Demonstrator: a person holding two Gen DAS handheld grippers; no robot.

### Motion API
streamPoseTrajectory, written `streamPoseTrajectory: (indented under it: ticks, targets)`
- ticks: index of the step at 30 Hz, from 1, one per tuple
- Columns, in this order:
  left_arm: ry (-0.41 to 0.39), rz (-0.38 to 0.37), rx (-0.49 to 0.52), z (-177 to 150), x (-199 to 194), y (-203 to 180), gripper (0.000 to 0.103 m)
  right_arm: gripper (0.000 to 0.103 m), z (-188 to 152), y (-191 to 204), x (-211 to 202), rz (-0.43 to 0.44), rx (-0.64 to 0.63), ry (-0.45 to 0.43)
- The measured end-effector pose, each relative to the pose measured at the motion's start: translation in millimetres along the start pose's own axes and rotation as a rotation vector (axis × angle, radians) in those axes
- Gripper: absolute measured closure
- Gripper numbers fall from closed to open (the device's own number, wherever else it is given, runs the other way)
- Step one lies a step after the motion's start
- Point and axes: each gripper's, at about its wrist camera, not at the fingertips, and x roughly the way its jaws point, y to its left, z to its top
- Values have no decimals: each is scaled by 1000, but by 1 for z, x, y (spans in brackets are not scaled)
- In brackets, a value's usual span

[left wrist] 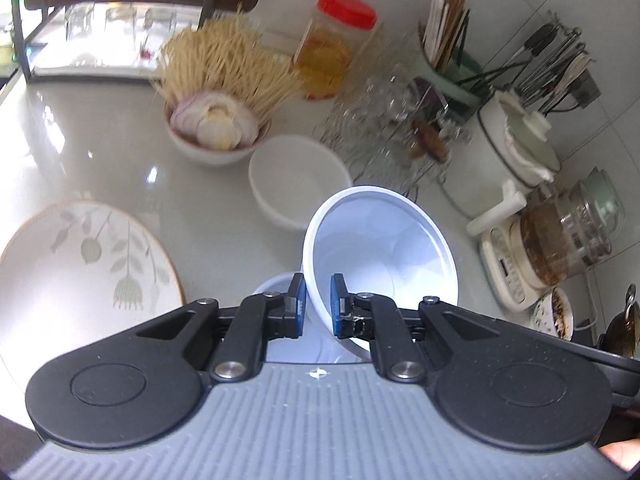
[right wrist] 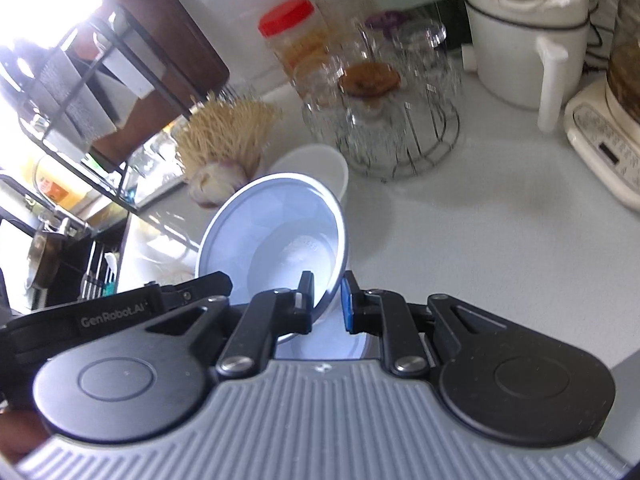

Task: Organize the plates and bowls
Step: 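Lift the plastic bowl and carry it onto the first plastic bowl, then lower the bowl into the first bowl and open both grippers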

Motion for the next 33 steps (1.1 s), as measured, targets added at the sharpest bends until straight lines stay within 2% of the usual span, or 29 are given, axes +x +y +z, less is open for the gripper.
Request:
streamPoseTrajectory:
  ticks: [13,21,28,29,31,33]
  targets:
    - [116,34,-8,-25,29,23,88,86,-29,-8,31,-38,49,90]
    - [142,44,-30,-34,31,32,88,85,-35,-6,41,-48,57,131]
    - [127,54,-43,-32,29,38,88,84,-37,0,46,-61,52,152]
    - [127,58,-46,-32,28,40,88,83,-37,1,46,-66,48,150]
    - [127,62,-43,-32,25,42,81,66,-37,3,46,-70,42,145]
    - [116,63,-43,-31,21,44,76,56,-37,4,44,-73,39,137]
